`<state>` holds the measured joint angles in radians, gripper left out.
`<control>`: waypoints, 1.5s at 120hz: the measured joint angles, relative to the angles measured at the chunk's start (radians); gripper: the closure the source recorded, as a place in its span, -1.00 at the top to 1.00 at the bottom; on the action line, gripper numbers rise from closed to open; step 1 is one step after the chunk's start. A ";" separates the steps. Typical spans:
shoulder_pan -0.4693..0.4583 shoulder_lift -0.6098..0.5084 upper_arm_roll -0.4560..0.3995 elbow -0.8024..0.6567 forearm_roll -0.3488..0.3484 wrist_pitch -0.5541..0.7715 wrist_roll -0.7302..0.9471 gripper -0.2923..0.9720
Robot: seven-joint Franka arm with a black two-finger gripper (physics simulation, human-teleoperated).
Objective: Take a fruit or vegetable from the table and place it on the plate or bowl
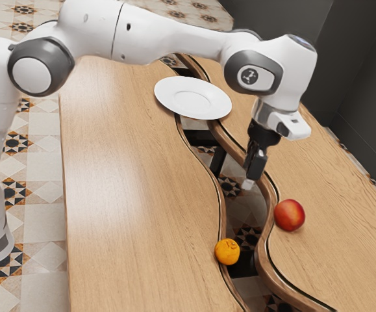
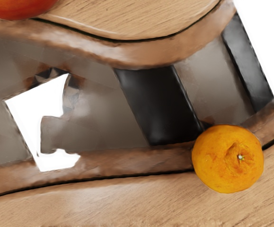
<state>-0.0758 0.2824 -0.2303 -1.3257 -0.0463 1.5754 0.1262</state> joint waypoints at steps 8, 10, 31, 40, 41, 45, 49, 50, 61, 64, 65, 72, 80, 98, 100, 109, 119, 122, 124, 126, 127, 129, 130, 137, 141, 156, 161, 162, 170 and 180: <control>-0.003 -0.027 -0.040 -0.063 0.000 0.006 0.027 0.53; -0.003 -0.035 -0.047 -0.081 0.000 0.009 0.034 0.53; -0.008 -0.073 -0.099 -0.233 -0.006 0.124 0.081 0.53; -0.015 -0.056 -0.104 -0.249 -0.005 0.186 0.090 0.53; -0.017 -0.054 -0.104 -0.249 -0.005 0.192 0.091 0.53; -0.020 -0.042 -0.105 -0.252 -0.004 0.216 0.095 0.53; -0.026 -0.028 -0.105 -0.253 -0.004 0.237 0.098 0.53; -0.027 -0.025 -0.105 -0.253 -0.004 0.241 0.099 0.53; -0.032 -0.009 -0.106 -0.279 -0.003 0.293 0.108 0.53; -0.033 -0.007 -0.106 -0.286 -0.003 0.306 0.110 0.53; -0.033 -0.006 -0.106 -0.288 -0.003 0.309 0.111 0.53; -0.038 0.000 -0.106 -0.294 -0.003 0.333 0.116 0.53; -0.050 0.001 -0.106 -0.298 -0.003 0.352 0.121 0.53; -0.056 -0.005 -0.104 -0.348 -0.003 0.374 0.130 0.53; -0.056 -0.006 -0.104 -0.354 -0.003 0.373 0.130 0.53; -0.056 -0.010 -0.105 -0.365 -0.003 0.365 0.134 0.53; -0.057 -0.011 -0.107 -0.367 -0.003 0.356 0.137 0.53; -0.057 -0.012 -0.107 -0.368 -0.003 0.354 0.138 0.53; -0.057 -0.012 -0.107 -0.369 -0.003 0.353 0.139 0.53; -0.057 -0.011 -0.107 -0.370 -0.003 0.351 0.139 0.53; -0.057 -0.011 -0.107 -0.370 -0.003 0.351 0.140 0.53; -0.058 -0.011 -0.107 -0.373 -0.003 0.350 0.140 0.53; -0.058 -0.011 -0.106 -0.374 -0.003 0.350 0.140 0.53; -0.057 -0.006 -0.106 -0.381 -0.003 0.350 0.142 0.53; -0.057 -0.003 -0.106 -0.383 -0.003 0.352 0.143 0.53; -0.058 0.012 -0.106 -0.385 -0.002 0.363 0.147 0.53; -0.058 0.018 -0.106 -0.385 -0.002 0.368 0.148 0.53; -0.058 0.019 -0.106 -0.385 -0.002 0.369 0.148 0.53; -0.059 0.022 -0.106 -0.385 -0.001 0.376 0.149 0.50; -0.064 0.023 -0.106 -0.385 0.000 0.382 0.151 0.26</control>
<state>-0.1394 0.3057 -0.3359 -1.7109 -0.0461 1.9570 0.2768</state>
